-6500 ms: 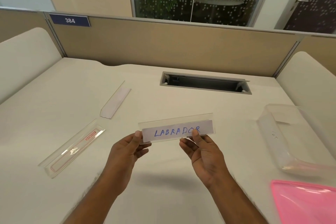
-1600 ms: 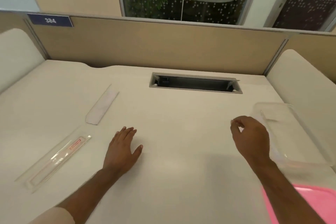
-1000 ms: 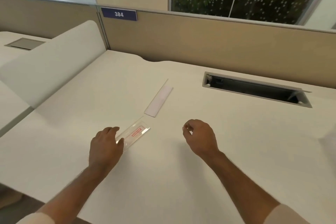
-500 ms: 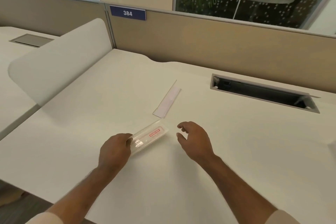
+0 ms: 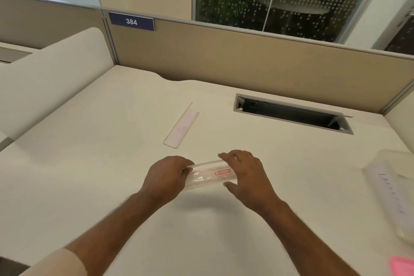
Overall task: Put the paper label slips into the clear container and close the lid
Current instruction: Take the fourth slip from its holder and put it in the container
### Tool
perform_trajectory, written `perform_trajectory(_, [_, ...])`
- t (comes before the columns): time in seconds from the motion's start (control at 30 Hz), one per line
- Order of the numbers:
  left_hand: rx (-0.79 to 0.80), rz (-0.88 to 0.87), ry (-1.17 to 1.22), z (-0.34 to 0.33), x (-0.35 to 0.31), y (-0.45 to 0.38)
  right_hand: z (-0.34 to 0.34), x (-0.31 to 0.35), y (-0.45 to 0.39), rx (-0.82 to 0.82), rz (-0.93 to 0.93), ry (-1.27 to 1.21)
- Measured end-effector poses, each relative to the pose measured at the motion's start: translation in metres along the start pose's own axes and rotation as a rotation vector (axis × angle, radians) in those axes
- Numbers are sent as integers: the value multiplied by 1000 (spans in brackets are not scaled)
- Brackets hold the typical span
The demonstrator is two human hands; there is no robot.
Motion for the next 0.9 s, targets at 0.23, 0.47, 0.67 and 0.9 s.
perform_trajectory(0.23, [53,-67,31,-12,-39,-8,20,-28,40,-40,-42,-27])
perform_trajectory(0.47, [-75,-32,164,-12,-53,-7,35,-60,77,-117,-142,-81])
perform_trajectory(0.67, [-253,34,620,-12,-56,8,43,-90,106,-209,-278,-221])
perform_trajectory(0.9, [-62,62,885,-61,-91,27,34,-98,123,-340,-373,-674])
Point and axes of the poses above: each hand's wrist, its own y-axis away from the middle knuckle, its own z-axis out of the back of the hand, x = y × z, the point moved 5 cm from there along -y, towards the middle knuckle, and after that the axes turned 11 degrees about x, right-handed, at the moved point
